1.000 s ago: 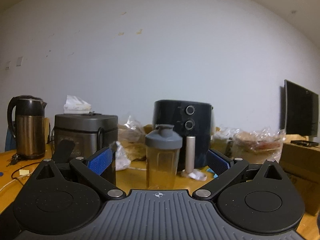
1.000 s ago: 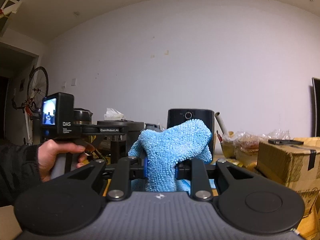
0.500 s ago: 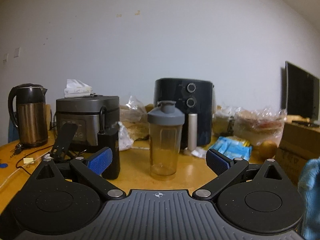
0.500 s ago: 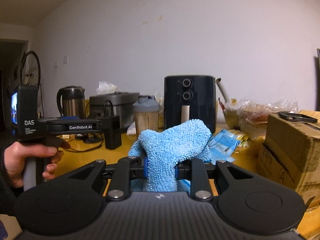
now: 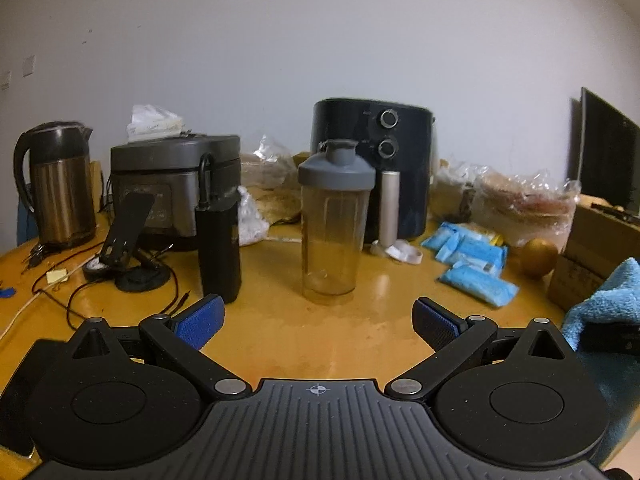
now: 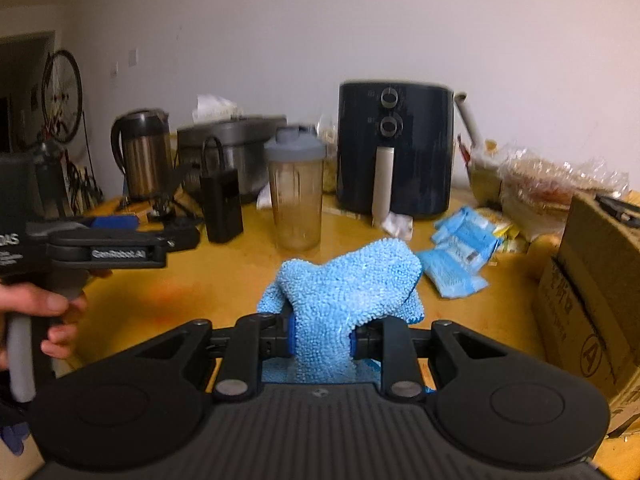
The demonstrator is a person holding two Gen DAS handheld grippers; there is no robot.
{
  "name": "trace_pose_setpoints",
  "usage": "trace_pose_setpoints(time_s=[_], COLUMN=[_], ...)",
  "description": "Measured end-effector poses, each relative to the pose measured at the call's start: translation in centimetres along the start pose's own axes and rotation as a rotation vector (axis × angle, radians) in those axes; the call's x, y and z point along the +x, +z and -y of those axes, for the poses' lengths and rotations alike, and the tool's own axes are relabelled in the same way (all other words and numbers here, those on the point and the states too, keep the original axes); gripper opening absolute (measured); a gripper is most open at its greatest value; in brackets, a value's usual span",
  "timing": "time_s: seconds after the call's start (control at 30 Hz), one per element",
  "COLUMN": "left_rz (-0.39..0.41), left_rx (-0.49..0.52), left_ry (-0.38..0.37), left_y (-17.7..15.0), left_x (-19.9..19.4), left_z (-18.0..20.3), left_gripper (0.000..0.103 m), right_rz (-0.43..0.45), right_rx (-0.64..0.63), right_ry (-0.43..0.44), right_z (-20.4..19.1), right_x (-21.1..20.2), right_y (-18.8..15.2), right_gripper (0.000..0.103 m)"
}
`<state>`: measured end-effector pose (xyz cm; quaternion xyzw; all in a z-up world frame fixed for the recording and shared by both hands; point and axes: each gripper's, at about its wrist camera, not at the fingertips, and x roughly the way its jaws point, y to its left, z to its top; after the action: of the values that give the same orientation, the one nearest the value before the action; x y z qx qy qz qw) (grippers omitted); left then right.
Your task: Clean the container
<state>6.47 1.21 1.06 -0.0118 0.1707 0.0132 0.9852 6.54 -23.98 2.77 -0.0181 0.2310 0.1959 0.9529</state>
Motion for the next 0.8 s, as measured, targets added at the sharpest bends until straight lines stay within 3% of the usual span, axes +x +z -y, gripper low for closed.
trace_pose_setpoints(time_s=[0.47, 0.8], left_rz=[-0.218, -0.328], left_rx=[-0.023, -0.011], left_ry=[0.064, 0.049], left_y=[-1.2, -2.2], left_x=[3.1, 4.4], left_z=[-0.8, -0.6], left_gripper=[0.103, 0.103], right_rz=[-0.235, -0.295], right_rx=[0.035, 0.048], right_ry=[0.013, 0.028], right_z=[1.3, 1.7], right_x=[5.8, 7.7], right_y=[-0.4, -0.7], right_gripper=[0.022, 0.022])
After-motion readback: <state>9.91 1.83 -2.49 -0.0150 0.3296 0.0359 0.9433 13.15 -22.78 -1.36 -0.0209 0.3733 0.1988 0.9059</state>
